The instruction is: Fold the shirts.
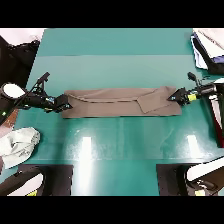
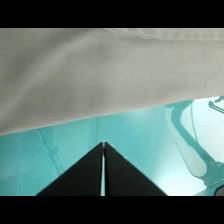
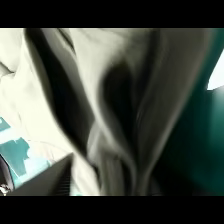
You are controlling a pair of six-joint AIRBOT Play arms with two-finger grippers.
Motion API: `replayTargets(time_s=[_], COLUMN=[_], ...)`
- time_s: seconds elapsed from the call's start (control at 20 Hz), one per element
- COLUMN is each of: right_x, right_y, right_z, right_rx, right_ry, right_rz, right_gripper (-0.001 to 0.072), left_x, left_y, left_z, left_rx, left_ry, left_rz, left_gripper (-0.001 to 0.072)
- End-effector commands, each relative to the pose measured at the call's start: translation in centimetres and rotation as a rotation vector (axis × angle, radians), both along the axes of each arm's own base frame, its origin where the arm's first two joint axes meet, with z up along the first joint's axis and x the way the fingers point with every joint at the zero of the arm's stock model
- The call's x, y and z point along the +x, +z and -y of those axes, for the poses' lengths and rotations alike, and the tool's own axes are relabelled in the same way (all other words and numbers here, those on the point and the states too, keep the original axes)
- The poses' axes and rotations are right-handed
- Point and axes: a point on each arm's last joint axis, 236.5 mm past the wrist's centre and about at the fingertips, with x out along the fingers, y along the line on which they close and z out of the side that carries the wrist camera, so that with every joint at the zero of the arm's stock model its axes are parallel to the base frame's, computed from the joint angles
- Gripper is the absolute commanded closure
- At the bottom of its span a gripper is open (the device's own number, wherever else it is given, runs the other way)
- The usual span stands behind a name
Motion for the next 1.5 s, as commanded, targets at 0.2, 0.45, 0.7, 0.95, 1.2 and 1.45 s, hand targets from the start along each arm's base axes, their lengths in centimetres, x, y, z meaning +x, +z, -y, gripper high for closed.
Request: replayTargets(time_s=[0.2,0.45,0.7,0.95,1.2,1.45], right_x=[1.4,2.1,2.5,1.2,0.9,0.8], right_y=[4.0,13.4,23.6,28.3,28.7,27.6], right_z=[-2.3,-5.6,-12.5,-19.8,-24.5,-27.1], right_rx=[0.046,0.014,-0.012,0.018,0.044,0.060], right_ry=[0.034,0.030,0.157,0.294,0.372,0.426], right_rz=[0.132,0.253,0.449,0.543,0.546,0.532], right_gripper=[0.0694,0.0697,0.0697,0.0697,0.0697,0.0697], left_x=[1.7,4.9,7.7,9.6,12.0,12.5], left_y=[1.6,3.7,-0.1,-5.3,-6.2,-5.5], left_z=[4.3,12.2,21.1,25.9,26.2,24.5], left_rx=[0.007,-0.013,-0.019,-0.029,-0.035,-0.002], left_ry=[-0.065,-0.210,-0.356,-0.381,-0.310,-0.329], left_rz=[0.132,0.231,0.194,0.130,0.148,0.143], left_gripper=[0.0686,0.0687,0.0687,0.0687,0.0686,0.0686])
